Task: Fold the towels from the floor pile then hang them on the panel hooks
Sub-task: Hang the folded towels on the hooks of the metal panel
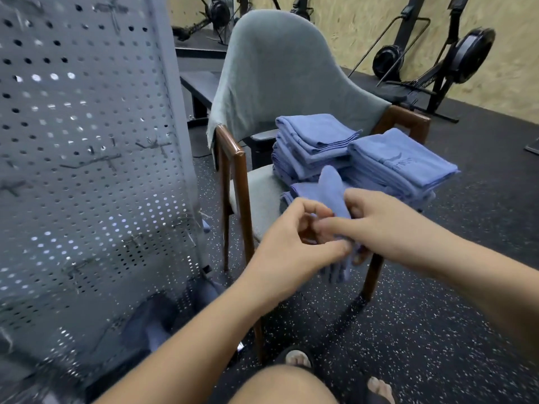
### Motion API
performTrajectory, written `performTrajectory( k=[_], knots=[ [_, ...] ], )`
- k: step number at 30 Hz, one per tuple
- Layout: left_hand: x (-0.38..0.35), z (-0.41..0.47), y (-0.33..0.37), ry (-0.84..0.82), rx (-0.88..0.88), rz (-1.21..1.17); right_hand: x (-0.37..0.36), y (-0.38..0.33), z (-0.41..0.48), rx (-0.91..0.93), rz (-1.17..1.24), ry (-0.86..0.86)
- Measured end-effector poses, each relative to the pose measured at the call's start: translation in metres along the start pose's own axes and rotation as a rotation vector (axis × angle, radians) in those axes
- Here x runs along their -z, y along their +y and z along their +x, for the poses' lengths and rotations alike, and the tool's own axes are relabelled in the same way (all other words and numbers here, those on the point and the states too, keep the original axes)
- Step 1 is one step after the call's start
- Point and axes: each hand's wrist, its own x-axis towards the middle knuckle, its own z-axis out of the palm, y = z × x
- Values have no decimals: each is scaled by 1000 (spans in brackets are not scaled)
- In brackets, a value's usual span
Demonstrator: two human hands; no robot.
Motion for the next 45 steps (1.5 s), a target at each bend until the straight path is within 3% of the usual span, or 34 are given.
performTrajectory(
  k=[4,7,12,16,23,30,40,45],
  knots=[
    [27,-35,-21,107,50,-81,-18,1,-16,173,-344,-51],
    [53,-63,-41,279,19,-7,-43,-3,-26,263,-400,-170],
    [92,-116,-76,383,38,243,-102,-8,-23,377,-565,-366],
    [116,-148,-97,528,154,202,-154,-4,-14,448,-636,-479],
    [151,-209,-139,579,369,159,-256,-2,6,515,-523,-683],
    [208,-236,-174,797,500,76,-348,-15,25,529,-423,-776],
    [291,-217,-208,921,548,611,-434,-47,53,331,-319,-751],
    [314,-206,-209,851,590,764,-458,-48,53,263,-251,-659]
  ],
)
